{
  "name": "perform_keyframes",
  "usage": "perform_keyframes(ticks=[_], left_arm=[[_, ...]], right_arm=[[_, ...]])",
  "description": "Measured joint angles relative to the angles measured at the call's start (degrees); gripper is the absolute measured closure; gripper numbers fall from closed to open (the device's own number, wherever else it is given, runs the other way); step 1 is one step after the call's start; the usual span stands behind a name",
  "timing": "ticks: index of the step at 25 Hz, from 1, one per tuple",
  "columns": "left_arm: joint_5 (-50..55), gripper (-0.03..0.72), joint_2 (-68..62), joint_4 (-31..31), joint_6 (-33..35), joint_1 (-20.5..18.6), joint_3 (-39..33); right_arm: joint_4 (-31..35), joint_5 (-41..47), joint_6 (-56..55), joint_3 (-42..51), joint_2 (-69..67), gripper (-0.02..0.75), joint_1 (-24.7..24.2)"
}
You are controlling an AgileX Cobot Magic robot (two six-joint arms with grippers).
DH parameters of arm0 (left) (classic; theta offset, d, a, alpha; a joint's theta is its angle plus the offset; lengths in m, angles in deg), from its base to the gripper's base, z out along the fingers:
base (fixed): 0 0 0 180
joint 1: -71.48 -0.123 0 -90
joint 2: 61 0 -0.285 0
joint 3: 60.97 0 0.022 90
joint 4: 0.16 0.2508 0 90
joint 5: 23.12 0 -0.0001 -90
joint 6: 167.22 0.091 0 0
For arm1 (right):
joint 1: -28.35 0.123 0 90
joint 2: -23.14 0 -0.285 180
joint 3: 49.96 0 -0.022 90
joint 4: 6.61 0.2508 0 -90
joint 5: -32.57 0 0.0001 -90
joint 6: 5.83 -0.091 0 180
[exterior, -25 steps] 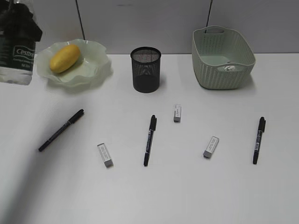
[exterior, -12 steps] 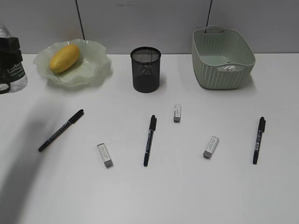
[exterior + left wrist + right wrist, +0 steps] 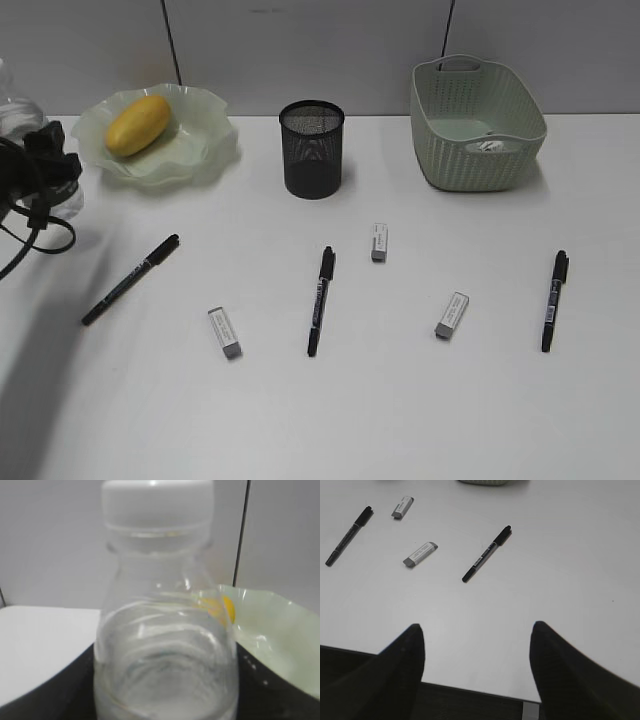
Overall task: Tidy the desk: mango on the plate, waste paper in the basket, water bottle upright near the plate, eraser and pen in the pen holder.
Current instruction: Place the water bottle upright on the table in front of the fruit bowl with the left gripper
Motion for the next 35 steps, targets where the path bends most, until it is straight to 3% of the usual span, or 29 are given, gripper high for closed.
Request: perform_keyframes(ticks=[9, 17, 25, 30, 35], left_arm=[[-0.69, 0.18, -9.88, 0.0, -2.06, 0.0, 8.24], [-3.21, 0.18, -12.83, 0.02, -2.11, 0.0, 9.1], [-3.43, 0.055, -12.87, 0.38, -2.11, 0.0, 9.27], [-3.48, 0.036, -12.8, 0.91, -2.11, 0.0, 7.74], [-3.35, 0.035, -10.27, 3.95, -2.11, 0.0, 1.24]], right_arm=[[0.0, -0.05, 0.0, 0.0, 0.0, 0.217, 0.0], [0.0, -0.1, 0.0, 0.0, 0.0, 0.217, 0.0], [0.0, -0.1, 0.0, 0.0, 0.0, 0.217, 0.0], [0.0, -0.1, 0.0, 0.0, 0.0, 0.217, 0.0], [0.0, -0.1, 0.0, 0.0, 0.0, 0.217, 0.0]])
